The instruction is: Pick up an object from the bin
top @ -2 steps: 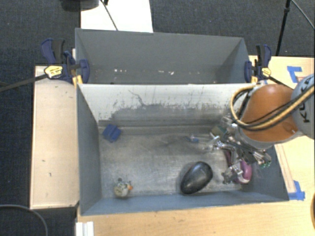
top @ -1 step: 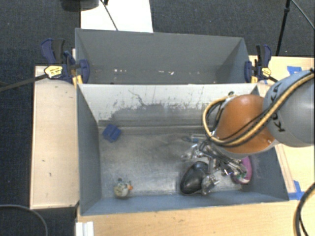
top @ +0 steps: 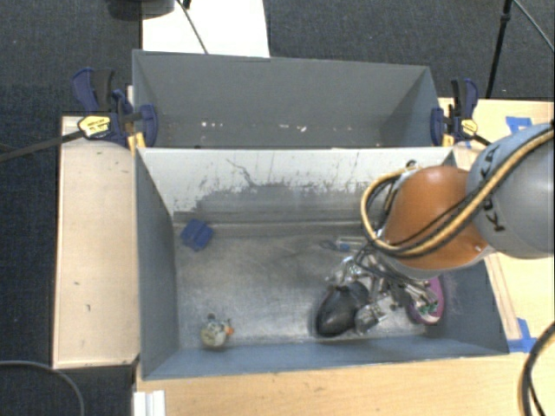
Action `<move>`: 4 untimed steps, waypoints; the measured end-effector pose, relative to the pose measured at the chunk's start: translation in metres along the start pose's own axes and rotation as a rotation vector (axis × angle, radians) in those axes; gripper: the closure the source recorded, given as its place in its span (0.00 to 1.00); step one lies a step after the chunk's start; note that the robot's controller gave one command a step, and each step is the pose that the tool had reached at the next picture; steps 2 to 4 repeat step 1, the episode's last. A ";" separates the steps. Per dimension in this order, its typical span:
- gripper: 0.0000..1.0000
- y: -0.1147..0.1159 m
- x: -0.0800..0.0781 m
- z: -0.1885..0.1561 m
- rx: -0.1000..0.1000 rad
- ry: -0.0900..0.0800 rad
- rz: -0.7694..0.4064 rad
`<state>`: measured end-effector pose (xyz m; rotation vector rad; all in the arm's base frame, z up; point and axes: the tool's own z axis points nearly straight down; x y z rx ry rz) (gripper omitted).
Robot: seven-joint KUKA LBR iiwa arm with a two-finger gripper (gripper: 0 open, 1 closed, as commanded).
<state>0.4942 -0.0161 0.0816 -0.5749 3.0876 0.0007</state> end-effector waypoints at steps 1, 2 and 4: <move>1.00 -0.018 -0.012 -0.132 0.005 -0.009 -0.092; 1.00 -0.018 -0.012 -0.132 0.005 -0.009 -0.092; 1.00 -0.018 -0.012 -0.132 0.005 -0.009 -0.092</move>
Offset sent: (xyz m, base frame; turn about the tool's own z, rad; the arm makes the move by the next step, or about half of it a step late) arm 0.0151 -0.0115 0.1275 -0.0941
